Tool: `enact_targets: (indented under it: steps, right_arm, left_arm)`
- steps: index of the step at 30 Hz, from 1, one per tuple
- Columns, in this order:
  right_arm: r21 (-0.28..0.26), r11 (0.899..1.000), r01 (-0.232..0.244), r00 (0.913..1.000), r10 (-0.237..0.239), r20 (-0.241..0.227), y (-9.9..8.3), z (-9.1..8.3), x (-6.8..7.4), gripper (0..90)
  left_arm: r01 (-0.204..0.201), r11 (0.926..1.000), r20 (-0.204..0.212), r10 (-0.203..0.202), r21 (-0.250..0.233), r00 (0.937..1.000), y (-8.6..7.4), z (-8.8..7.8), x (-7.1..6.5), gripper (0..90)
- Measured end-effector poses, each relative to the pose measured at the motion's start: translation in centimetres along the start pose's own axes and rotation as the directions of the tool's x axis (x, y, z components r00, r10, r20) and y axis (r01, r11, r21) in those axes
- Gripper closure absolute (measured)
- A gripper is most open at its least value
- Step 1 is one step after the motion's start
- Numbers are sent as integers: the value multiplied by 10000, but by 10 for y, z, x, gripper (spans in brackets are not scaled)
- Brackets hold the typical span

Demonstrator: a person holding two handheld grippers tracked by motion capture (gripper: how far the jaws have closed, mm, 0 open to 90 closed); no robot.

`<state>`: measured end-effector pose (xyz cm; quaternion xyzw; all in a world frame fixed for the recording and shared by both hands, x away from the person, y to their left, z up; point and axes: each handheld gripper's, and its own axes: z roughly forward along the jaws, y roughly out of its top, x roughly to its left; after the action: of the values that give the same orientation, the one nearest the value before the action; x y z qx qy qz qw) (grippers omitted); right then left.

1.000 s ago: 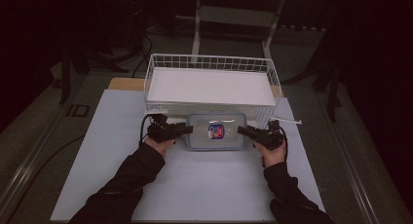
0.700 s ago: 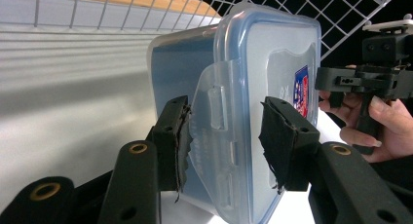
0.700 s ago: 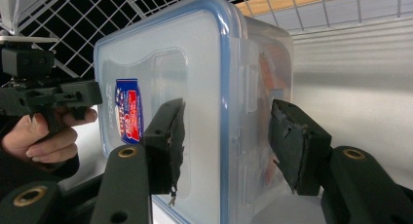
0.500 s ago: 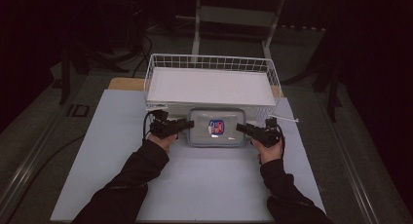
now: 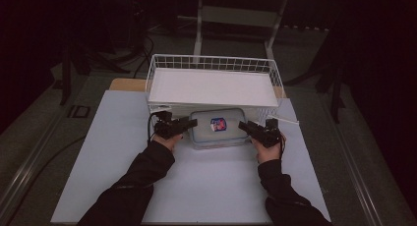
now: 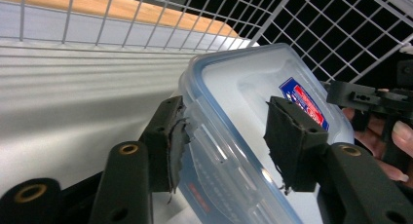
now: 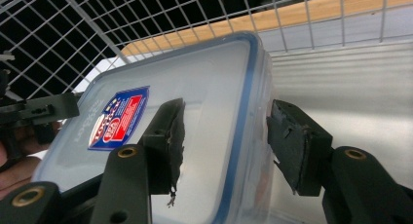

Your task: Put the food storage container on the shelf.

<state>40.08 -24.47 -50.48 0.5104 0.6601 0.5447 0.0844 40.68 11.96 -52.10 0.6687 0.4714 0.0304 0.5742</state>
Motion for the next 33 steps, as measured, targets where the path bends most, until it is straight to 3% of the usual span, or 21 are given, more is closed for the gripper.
enact_targets:
  steps: [3,7,12,15,18,22,26,28,33]
  right_arm:
    - [-134,9999,29,9997,-25,244,0,1,1,467]
    - [-214,9997,79,9990,-70,440,0,2,2,459]
    - [-205,9995,260,9991,-253,334,2,1,2,437]
    - [-256,9995,188,9996,-182,224,4,-3,1,409]
    - [-184,9986,500,9984,-494,291,4,-6,4,364]
    - [-48,9966,821,9959,-819,385,3,-11,8,350]
    - [-14,9931,1173,9924,-1172,372,2,-18,14,334]
    - [-28,9901,1406,9896,-1404,306,2,-23,18,312]
    - [-66,9864,1639,9865,-1640,-13,2,-34,26,240]
  left_arm:
    - [35,9998,-133,-37,-177,9999,-1,1,1,476]
    - [-259,9993,-450,246,-276,9987,-1,1,-3,457]
    - [-456,9973,-672,417,-571,9969,-1,-7,-6,381]
    - [-733,9958,-345,715,-540,9968,0,-14,-8,324]
    - [-554,9977,-48,553,-378,9985,-3,-17,-14,262]
    - [-1057,9941,28,1058,-245,9944,-6,-25,-22,191]
    - [-1487,9889,385,1484,36,9882,-11,-33,-31,133]
    - [-1692,9852,476,1679,267,9847,-13,-36,-37,23]
    - [-2186,9750,680,2156,408,9741,-15,-52,-52,6]
